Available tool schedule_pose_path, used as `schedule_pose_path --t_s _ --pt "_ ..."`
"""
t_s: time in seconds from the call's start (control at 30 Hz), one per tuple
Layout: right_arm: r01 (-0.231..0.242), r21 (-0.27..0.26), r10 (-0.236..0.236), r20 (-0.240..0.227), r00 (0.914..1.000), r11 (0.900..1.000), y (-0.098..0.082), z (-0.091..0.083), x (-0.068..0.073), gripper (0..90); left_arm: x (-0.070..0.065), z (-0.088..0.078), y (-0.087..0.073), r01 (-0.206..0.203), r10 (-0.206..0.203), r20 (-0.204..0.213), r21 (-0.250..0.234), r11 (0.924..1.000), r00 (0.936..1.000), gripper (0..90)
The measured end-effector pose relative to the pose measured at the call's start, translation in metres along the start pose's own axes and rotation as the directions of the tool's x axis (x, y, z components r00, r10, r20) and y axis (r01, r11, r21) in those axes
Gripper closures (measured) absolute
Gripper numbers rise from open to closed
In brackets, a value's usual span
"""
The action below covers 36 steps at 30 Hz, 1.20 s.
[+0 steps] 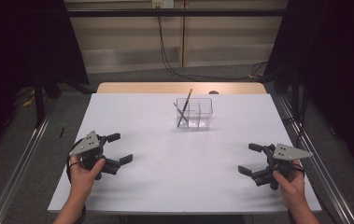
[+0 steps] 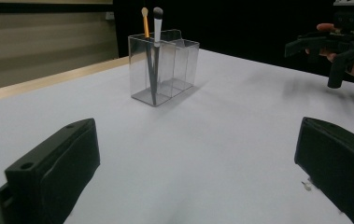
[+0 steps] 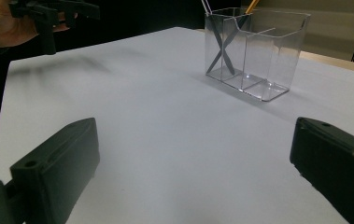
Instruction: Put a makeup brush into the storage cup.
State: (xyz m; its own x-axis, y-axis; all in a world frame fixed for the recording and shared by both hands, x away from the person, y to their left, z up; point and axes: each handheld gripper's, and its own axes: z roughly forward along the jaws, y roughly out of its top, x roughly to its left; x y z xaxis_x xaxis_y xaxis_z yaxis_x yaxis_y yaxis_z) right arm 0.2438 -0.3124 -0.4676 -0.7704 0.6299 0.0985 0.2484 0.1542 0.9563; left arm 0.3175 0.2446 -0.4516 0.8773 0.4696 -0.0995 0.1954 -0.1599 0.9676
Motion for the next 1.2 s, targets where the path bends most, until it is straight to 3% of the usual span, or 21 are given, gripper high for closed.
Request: schedule_pose_path --t_s 0.53,1.2 --pt "-0.004 -0.002 0.004 0.002 1.0000 1.000 0.000 0.000 -0.001 1.1 -0.003 -0.014 -0.005 0.000 0.000 -0.023 0.002 1.0000 0.9997 0.1" --pt "-0.004 -0.003 0.004 0.003 1.0000 1.000 0.000 0.000 -0.001 1.1 -0.007 -0.020 -0.010 -0.009 0.009 -0.021 0.015 0.9999 0.9997 0.1"
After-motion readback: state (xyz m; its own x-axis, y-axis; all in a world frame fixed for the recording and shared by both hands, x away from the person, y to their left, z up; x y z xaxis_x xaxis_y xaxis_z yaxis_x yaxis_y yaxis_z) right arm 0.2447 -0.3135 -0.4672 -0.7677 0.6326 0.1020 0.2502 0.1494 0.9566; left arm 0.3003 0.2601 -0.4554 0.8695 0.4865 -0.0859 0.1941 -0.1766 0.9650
